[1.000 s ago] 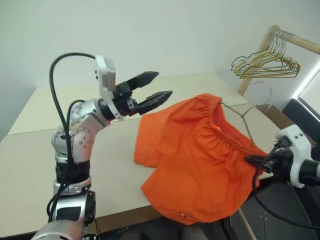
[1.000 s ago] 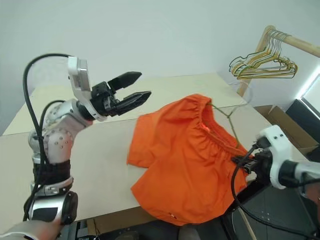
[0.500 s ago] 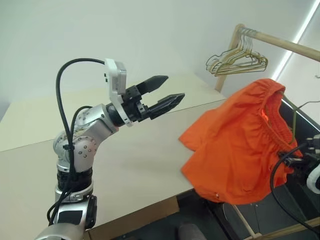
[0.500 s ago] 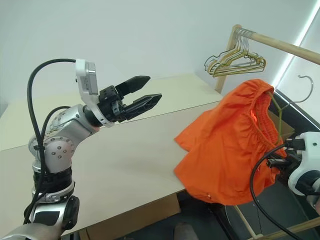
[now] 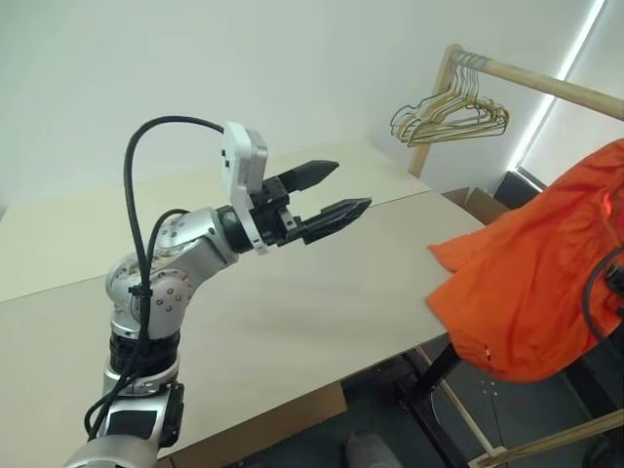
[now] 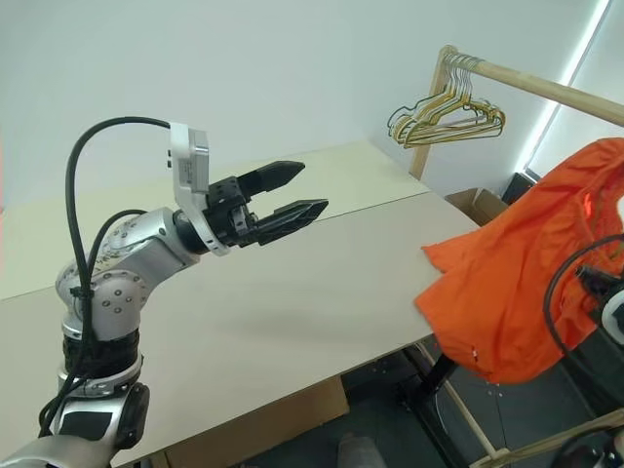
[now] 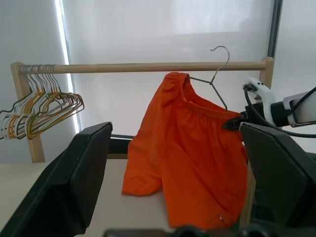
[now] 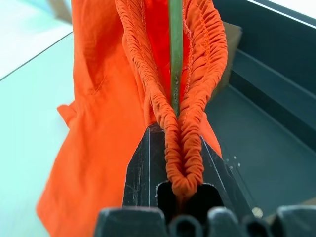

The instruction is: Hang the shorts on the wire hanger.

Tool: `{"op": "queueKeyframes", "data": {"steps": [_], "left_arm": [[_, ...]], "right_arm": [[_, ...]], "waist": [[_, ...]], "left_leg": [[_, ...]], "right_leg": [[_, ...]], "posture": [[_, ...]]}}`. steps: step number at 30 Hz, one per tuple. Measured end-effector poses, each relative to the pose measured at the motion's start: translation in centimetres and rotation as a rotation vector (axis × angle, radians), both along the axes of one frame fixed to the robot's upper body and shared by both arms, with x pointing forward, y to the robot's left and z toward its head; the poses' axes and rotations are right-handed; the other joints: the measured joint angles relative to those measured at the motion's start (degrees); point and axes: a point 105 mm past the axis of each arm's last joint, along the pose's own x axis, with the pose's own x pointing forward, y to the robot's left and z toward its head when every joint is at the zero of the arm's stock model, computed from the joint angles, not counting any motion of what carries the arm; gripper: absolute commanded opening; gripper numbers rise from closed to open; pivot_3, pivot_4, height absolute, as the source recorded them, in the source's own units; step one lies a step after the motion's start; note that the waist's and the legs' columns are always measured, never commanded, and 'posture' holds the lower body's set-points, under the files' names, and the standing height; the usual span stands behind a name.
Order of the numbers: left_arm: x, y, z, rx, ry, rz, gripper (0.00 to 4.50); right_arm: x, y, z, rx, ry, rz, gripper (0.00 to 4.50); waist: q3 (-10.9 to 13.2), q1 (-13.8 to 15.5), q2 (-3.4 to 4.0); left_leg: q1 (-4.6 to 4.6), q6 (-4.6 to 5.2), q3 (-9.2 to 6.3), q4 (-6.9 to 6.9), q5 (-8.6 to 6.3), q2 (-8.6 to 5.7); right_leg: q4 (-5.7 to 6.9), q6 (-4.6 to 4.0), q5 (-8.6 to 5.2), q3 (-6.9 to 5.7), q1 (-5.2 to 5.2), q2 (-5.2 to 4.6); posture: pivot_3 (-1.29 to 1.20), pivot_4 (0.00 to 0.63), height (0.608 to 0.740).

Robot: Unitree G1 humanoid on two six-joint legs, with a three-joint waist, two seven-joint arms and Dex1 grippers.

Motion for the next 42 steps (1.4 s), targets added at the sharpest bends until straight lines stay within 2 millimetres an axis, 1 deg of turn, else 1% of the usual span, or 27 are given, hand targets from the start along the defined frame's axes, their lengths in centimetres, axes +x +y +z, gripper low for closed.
{"op": "queueKeyframes", "data": {"steps": [7,14,16,20,24,27,33,35,37,39,40,42], "left_arm": [[-0.7,-0.3,-0.1,-0.016,0.001,-0.024,4.49],[-1.1,-0.4,-0.1,-0.015,-0.006,-0.033,4.49],[-1.1,-0.4,-0.1,-0.014,-0.007,-0.034,4.49],[-1.2,-0.4,-0.1,-0.007,-0.011,-0.039,4.49],[-1.6,-0.4,0.0,0.001,-0.021,-0.056,4.49],[-1.7,-0.3,0.0,0.007,-0.024,-0.054,4.49],[-1.8,-0.2,0.1,0.013,-0.026,-0.059,4.49],[-1.8,-0.1,0.0,0.021,-0.025,-0.054,4.5],[-1.8,0.0,0.0,0.025,-0.024,-0.051,4.5],[-1.7,0.0,0.0,0.026,-0.024,-0.05,4.5],[-1.8,0.0,0.0,0.025,-0.024,-0.051,4.5],[-1.8,0.0,0.0,0.026,-0.024,-0.051,4.5]], "right_arm": [[1.6,-2.0,1.0,0.097,0.0,-0.128,0.02],[2.1,-3.9,1.4,0.215,0.012,-0.234,0.02],[2.2,-4.5,1.2,0.264,0.02,-0.262,0.02],[1.7,-5.9,0.7,0.334,0.046,-0.322,0.02],[1.4,-7.2,0.4,0.356,0.038,-0.352,0.02],[1.4,-7.9,-0.4,0.376,0.043,-0.373,0.02],[1.3,-8.8,-0.9,0.378,0.039,-0.401,0.02],[1.2,-9.0,-1.1,0.361,0.05,-0.406,0.74],[1.1,-8.9,-1.7,0.354,0.073,-0.403,1.35],[1.3,-8.4,-2.7,0.356,0.098,-0.385,2.01],[1.5,-8.2,-2.9,0.356,0.104,-0.374,2.44],[1.4,-8.2,-2.7,0.33,0.108,-0.378,3.12]], "waist": [[0.0,0.1,0.32],[0.0,0.4,0.36],[0.0,0.3,0.36],[0.0,0.4,0.4],[0.0,0.4,0.39],[0.0,0.4,0.38],[0.0,0.4,0.35],[0.0,0.4,0.32],[0.1,0.5,0.29],[0.0,0.5,0.32],[0.1,0.5,0.4],[0.1,0.5,0.58]], "left_leg": [[-0.09,0.07,0.04,-0.09,-0.03,-0.02],[-0.12,0.13,0.05,-0.1,-0.07,-0.03],[-0.12,0.14,0.05,-0.09,-0.07,-0.03],[-0.12,0.15,0.06,-0.11,-0.08,-0.04],[-0.1,0.18,0.05,-0.11,-0.1,-0.04],[-0.08,0.19,0.07,-0.11,-0.11,-0.04],[-0.08,0.18,0.06,-0.11,-0.1,-0.03],[-0.08,0.18,0.06,-0.11,-0.1,-0.03],[-0.09,0.17,0.06,-0.11,-0.1,-0.02],[-0.09,0.17,0.07,-0.11,-0.1,-0.04],[-0.08,0.17,0.08,-0.11,-0.1,-0.04],[-0.08,0.17,0.09,-0.11,-0.1,-0.05]], "right_leg": [[-0.31,0.13,0.07,0.05,0.0,0.01],[-0.42,0.14,0.08,0.05,0.02,0.0],[-0.43,0.15,0.08,0.05,0.02,0.0],[-0.45,0.15,0.07,0.05,0.03,0.0],[-0.52,0.17,0.07,0.05,0.08,0.0],[-0.52,0.19,0.07,0.08,0.1,0.0],[-0.53,0.19,0.06,0.07,0.12,0.0],[-0.54,0.2,0.07,0.06,0.12,0.0],[-0.55,0.2,0.07,0.05,0.12,0.0],[-0.55,0.23,0.08,0.1,0.11,-0.02],[-0.54,0.24,0.08,0.12,0.11,-0.02],[-0.53,0.26,0.08,0.12,0.1,-0.03]], "posture": [[-0.31,0.0,0.74],[-0.3,0.0,0.74],[-0.29,0.0,0.74],[-0.28,0.0,0.74],[-0.27,0.0,0.74],[-0.26,0.0,0.74],[-0.25,0.0,0.74],[-0.25,0.0,0.74],[-0.26,0.0,0.74],[-0.26,0.0,0.74],[-0.26,0.0,0.74],[-0.26,0.0,0.74]]}}
